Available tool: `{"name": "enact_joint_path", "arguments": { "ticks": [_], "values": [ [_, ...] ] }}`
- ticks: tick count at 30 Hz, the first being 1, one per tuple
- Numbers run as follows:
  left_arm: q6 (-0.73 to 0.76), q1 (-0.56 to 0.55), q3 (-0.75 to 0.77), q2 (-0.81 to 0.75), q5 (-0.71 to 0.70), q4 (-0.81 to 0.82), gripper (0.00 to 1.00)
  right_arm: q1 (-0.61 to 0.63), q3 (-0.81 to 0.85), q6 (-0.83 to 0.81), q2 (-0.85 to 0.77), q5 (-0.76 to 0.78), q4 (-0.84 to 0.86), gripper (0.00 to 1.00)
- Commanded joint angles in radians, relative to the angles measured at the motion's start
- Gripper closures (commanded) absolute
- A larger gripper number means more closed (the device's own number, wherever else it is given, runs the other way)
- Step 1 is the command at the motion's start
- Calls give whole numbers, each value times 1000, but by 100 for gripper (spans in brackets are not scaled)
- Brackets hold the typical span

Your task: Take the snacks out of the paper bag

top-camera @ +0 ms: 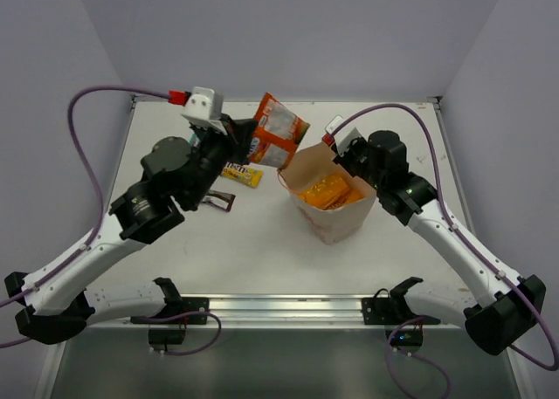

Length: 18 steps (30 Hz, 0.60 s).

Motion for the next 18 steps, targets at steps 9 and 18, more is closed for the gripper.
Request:
{"name": "enact_joint_path", "arguments": {
  "ticks": [9, 18],
  "values": [
    [25, 69, 130, 2, -398, -394, 100, -76, -11, 21, -81, 88, 96, 100],
    [-72, 72, -364, 26, -117, -148, 73, -77, 13, 32, -124, 38, 70, 100]
  ]
}}
